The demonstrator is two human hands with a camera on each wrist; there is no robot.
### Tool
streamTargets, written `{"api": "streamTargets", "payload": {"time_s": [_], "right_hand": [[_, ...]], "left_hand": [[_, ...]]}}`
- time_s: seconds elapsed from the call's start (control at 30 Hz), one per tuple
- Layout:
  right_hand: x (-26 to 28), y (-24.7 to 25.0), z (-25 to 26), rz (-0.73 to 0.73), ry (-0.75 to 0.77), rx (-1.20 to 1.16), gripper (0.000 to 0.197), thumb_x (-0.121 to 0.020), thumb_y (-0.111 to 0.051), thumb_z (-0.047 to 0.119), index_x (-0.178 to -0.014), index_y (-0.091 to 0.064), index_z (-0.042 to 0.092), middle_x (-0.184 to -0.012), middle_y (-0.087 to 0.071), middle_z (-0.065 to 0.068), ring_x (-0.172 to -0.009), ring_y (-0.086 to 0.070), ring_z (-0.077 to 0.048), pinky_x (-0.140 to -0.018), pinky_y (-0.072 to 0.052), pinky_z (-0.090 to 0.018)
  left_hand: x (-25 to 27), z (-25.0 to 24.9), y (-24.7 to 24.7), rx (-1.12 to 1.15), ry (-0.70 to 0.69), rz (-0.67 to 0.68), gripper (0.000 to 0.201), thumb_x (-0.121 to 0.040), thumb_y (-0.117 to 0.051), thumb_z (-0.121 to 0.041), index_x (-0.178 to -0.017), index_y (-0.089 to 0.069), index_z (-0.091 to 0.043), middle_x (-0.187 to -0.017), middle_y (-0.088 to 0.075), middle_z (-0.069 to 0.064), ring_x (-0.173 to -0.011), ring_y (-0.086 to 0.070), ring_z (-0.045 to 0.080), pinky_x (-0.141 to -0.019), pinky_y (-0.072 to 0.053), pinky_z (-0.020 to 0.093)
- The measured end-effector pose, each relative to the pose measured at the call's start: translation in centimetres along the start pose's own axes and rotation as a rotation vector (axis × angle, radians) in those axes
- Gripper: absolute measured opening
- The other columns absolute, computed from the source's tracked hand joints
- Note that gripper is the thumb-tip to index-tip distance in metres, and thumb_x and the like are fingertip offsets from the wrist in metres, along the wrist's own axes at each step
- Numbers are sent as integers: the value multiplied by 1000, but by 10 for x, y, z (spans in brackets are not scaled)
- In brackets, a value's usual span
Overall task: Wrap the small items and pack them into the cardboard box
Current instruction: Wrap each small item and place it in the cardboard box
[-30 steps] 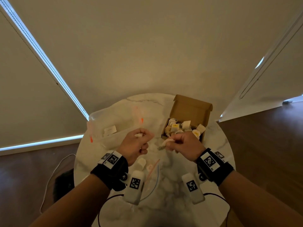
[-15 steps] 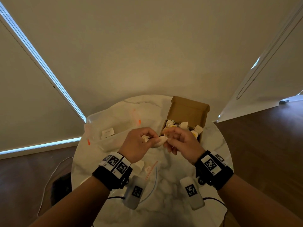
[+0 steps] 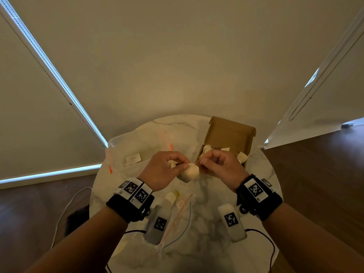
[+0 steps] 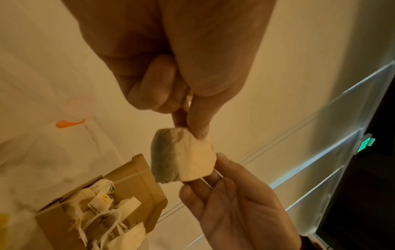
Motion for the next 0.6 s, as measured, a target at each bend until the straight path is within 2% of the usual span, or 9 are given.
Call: {"api": "streamTargets", "payload": {"time_s": [0.07, 0.1, 0.13, 0.2, 0.3, 0.37, 0.43, 0.5, 0.6], "right_hand": [[-1, -2, 3, 53, 40, 105, 31, -90, -54, -7, -114, -63, 11, -87, -70, -8, -71, -66, -18, -64, -53, -28], [-3, -5, 2, 93, 63, 209, 39, -88, -56, -6, -119, -63, 17, -88, -67, -7, -70, -64, -17, -64, -52, -26], [-3, -8, -1, 126, 86, 310, 38, -86, -60, -3, -117, -66, 18, -88, -66, -4, -70, -62, -15, -64, -50, -24], [-4, -12, -8, 146, 118, 402, 21, -83, -70, 7, -102, -74, 13, -83, -66, 4, -72, -60, -8, -65, -47, -21], [-4, -8, -15, 69, 90, 352, 4, -83, -72, 11, -86, -75, 11, -80, -68, 10, -73, -62, -3, -69, -48, -22], [-4, -1, -12, 20, 51, 306, 6, -85, -70, 11, -84, -75, 10, -82, -73, 6, -78, -67, -8, -74, -53, -27], [-3, 1, -4, 3, 44, 270, 10, -87, -67, 10, -83, -74, 6, -82, -75, -2, -79, -70, -14, -77, -55, -29], [-1, -2, 3, -6, 41, 230, 12, -88, -65, 8, -80, -72, 2, -74, -74, -8, -70, -69, -15, -73, -56, -28], [5, -13, 5, 30, 7, 187, 12, -89, -65, 8, -82, -70, 1, -64, -71, -12, -58, -66, -19, -64, -56, -31]], "left_hand": [[0, -2, -1, -23, -19, 20, 13, -85, -71, -10, -82, -74, -22, -79, -71, -10, -77, -62, 3, -72, -46, 13], [-1, -3, -1, -35, -25, 25, 14, -85, -71, -11, -81, -73, -24, -79, -71, -12, -78, -62, 2, -72, -46, 13], [-2, -4, -1, -47, -29, 28, 16, -85, -71, -12, -80, -73, -27, -79, -71, -13, -78, -62, 2, -73, -46, 13], [-3, -6, 0, -77, -32, 30, 16, -84, -72, -14, -80, -72, -29, -79, -71, -14, -80, -63, 2, -73, -47, 13], [-4, -7, 6, -186, -36, 25, 9, -84, -72, -17, -83, -73, -26, -81, -69, -17, -84, -62, 1, -72, -41, 6], [-3, -5, 8, -288, -36, 34, 3, -84, -73, -21, -85, -74, -23, -82, -68, -17, -82, -63, 3, -70, -40, 4], [-2, 0, 6, -336, -5, 38, 1, -83, -73, -24, -84, -74, -24, -84, -71, -13, -82, -64, 5, -74, -46, 13], [-1, 4, 1, -352, 34, 6, 2, -83, -71, -25, -82, -73, -25, -83, -71, -12, -82, -64, 6, -78, -50, 22], [-2, 3, -4, -294, 72, -115, 4, -82, -72, -29, -79, -72, -26, -75, -68, -16, -75, -62, 3, -74, -47, 20]]}}
Point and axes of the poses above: each hand's wrist, its own x-axis away from the middle knuckle, its own y-axis out of the back of the hand, z = x × y, the point moved 5 cm from there along -x, towards the middle knuckle
